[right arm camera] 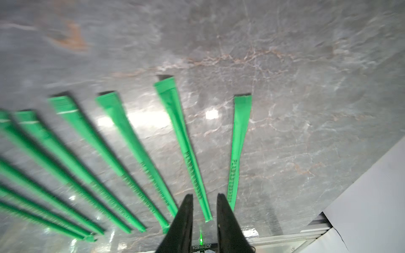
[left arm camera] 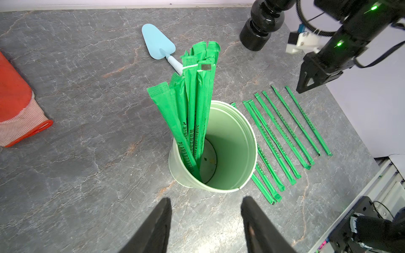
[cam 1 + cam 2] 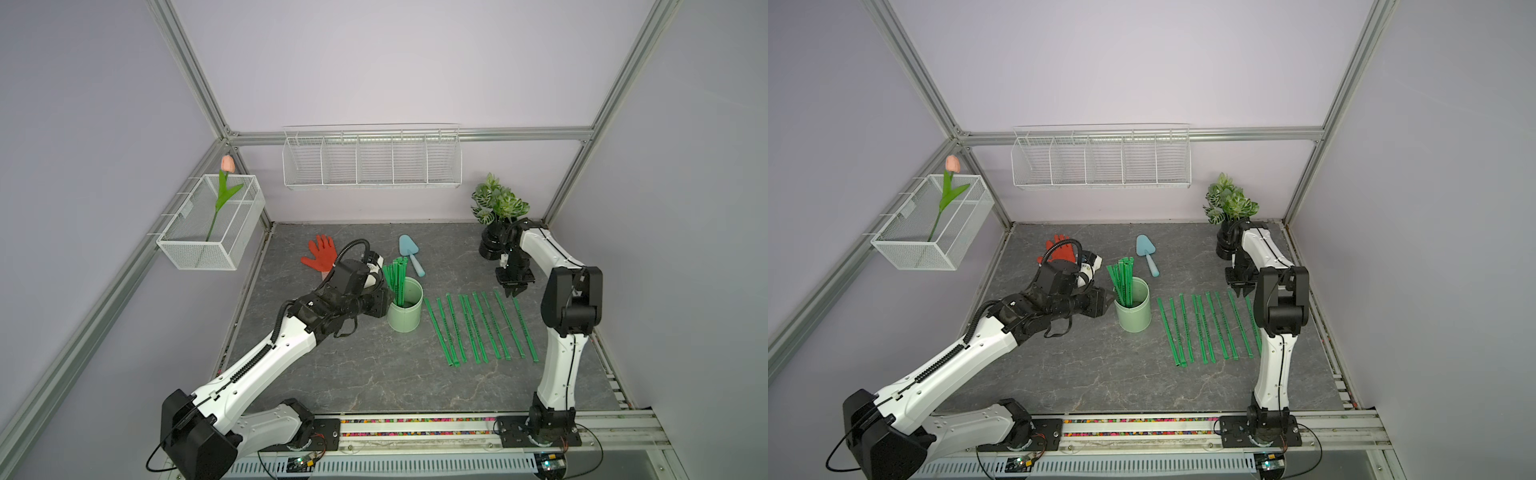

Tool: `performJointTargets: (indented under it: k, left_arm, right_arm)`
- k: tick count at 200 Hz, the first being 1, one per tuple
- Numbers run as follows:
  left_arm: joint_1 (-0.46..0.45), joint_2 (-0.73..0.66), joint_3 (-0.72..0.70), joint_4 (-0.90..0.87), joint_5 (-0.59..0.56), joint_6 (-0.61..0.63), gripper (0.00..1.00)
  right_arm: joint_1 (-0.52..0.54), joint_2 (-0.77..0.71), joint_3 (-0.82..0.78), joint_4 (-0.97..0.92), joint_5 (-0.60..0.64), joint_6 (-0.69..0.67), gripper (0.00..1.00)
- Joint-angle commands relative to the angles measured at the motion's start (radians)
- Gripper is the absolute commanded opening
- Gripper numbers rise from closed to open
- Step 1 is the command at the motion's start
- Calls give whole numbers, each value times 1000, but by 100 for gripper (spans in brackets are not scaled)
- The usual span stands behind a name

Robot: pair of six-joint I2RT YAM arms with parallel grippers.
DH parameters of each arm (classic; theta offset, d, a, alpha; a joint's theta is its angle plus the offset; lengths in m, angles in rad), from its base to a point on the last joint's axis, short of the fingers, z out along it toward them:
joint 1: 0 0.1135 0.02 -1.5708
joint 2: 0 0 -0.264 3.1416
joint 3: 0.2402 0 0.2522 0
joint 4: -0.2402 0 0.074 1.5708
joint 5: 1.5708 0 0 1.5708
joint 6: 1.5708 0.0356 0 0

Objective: Take the straws out of the storage container
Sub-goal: Place the straw at the center of the board, then pick up the straw from the container.

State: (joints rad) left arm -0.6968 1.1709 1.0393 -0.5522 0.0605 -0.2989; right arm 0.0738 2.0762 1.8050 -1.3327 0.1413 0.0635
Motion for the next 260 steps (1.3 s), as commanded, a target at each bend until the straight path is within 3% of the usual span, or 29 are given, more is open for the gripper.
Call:
performJointTargets:
  k: [1, 61, 103, 164, 260]
  left_arm:
    - [-3, -10, 6, -5, -9, 1, 55]
    - [-3, -30, -2, 1, -39, -1, 55]
    - [-3, -36, -5, 3, -51, -2, 55]
    - [-3, -37, -5, 0, -58, 0, 55]
    - [-3, -30, -4, -2, -52, 1, 55]
  right_arm:
    - [80, -145, -24, 29, -61, 25, 24]
    - [373, -421, -138, 320, -182, 132, 28]
    - [535, -430, -178, 512, -209, 192, 29]
    - [620, -271, -77, 534, -233, 206, 32]
    - [639, -161, -4, 521, -270, 205, 33]
